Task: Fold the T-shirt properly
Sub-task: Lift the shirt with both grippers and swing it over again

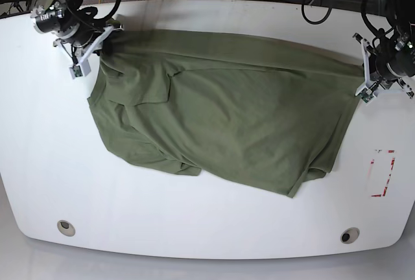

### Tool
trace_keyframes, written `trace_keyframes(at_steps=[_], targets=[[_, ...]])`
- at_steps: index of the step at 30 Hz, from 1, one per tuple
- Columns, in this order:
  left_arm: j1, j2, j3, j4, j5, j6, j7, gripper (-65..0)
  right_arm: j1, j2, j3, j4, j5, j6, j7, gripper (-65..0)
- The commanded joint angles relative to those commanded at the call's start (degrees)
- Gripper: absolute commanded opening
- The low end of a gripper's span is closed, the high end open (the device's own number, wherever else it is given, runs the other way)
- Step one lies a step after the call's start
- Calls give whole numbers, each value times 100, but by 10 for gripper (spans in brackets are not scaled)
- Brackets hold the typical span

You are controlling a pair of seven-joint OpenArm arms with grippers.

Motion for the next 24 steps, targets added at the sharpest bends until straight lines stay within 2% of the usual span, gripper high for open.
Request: trace_keyframes(at_steps=[9,12,16,24], targets=[[-1125,615,9,-9,18,0,0,-650,738,527,18,-185,26,0,-53,-650],[-1582,809,26,-9,167,0,0,-650,1160,730,18,-360,26,0,-176,-650],[-2286,1310,35,-9,589,0,0,-650,1714,1011,-88,-598,26,0,-211,-650],[-3420,2066,167,-18,1521,0,0,-650,3024,1477,-607,-1169,26,0,-193,-650]])
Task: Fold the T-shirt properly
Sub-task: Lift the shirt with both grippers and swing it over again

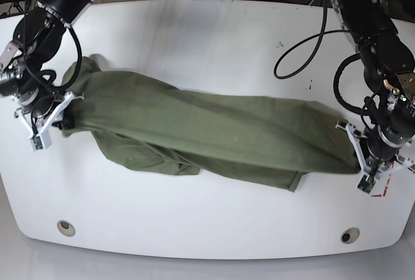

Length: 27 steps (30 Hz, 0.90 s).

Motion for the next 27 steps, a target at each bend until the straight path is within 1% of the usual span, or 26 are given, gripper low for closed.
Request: trace_keyframes(at_steps=[3,5,9,14,15,17,22,24,25,27], targets=[[-334,123,79,0,343,0,0,-650,554,123,-211,-220,0,0,0,-650],[-624,141,88,0,580,0,0,-650,1046,211,-457,-475,0,0,9,-650],[-1160,264,88,-35,826,0,0,-650,1829,413,-888,-853,0,0,105,-650],[-1890,246,62,-149,1090,0,0,-650,2936,580,-1600,-1310,0,0,149,-650],[-2136,237,53,-167,1169,0,0,-650,3244,659,-1776,-1398,-9,0,149,-650],[-2418,141,79,-246,1222,0,0,-650,3560,730,-1960,-1530,-9,0,158,-650],[-3297,18,62,-651,1240,0,-35,-650,4580,782,-2646,-1635,-9,0,158,-650],[-3543,-79,62,-809,1240,0,-167,-650,4844,853,-2822,-1653,-9,0,158,-650],[-3745,-141,79,-976,1240,0,-352,-650,5073,923,-2989,-1653,-9,0,158,-650],[-3877,-176,88,-1160,1240,0,-580,-650,5336,949,-3200,-1653,-9,0,158,-650]])
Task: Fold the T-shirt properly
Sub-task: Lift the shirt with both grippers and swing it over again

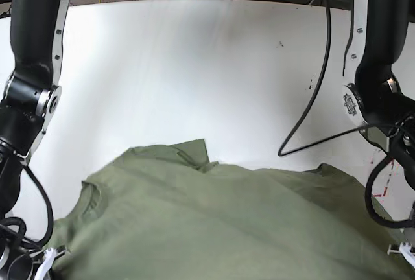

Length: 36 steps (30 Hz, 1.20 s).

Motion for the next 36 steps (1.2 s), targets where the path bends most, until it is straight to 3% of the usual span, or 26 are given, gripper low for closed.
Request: trace_keyframes(at_steps=[7,12,23,36], targets=[[-149,-18,0,-343,-26,0,-237,-650,255,211,-220,44,70,0,-26,-650],[334,0,9,-193,-35,0,-246,-650,-246,316,44,44,316,0,-53,-650],[1969,26,466,413,-44,0,-246,-650,-2593,299,1222,870,457,0,-105,-650],[4862,-9,422,1178,-44,0,-246,-650,-5538,-308,2224,1969,492,0,-114,-650]])
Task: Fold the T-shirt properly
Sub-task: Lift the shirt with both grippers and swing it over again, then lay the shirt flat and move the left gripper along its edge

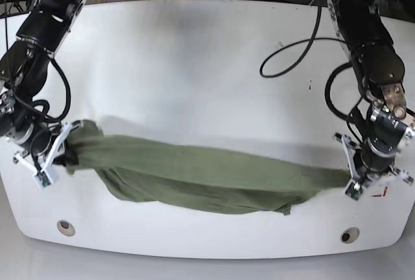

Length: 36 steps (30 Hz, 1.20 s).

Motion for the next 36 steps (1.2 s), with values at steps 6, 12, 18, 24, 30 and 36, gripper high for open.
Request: trace_keyframes(at_steps=[6,12,18,24,30,36], targets=[[1108,0,-299,9,0,0,0,-650,-958,-176,79,299,9,0,9,-650],[2110,-9,-633,-26,35,0,0,-650,-1925,-352,352,519,9,0,26,-650],[2602,-281,-633,-44,9,0,-26,-650,-2435,-484,440,519,-35,0,26,-650],[2629,-343,-633,-141,18,0,-26,-650,-2734,-484,440,510,-35,0,35,-650],[2347,-343,-598,-624,26,0,-26,-650,-2716,-484,431,501,-44,0,35,-650],[2048,-343,-440,-993,35,0,-26,-650,-2558,-484,422,352,-53,0,44,-650]])
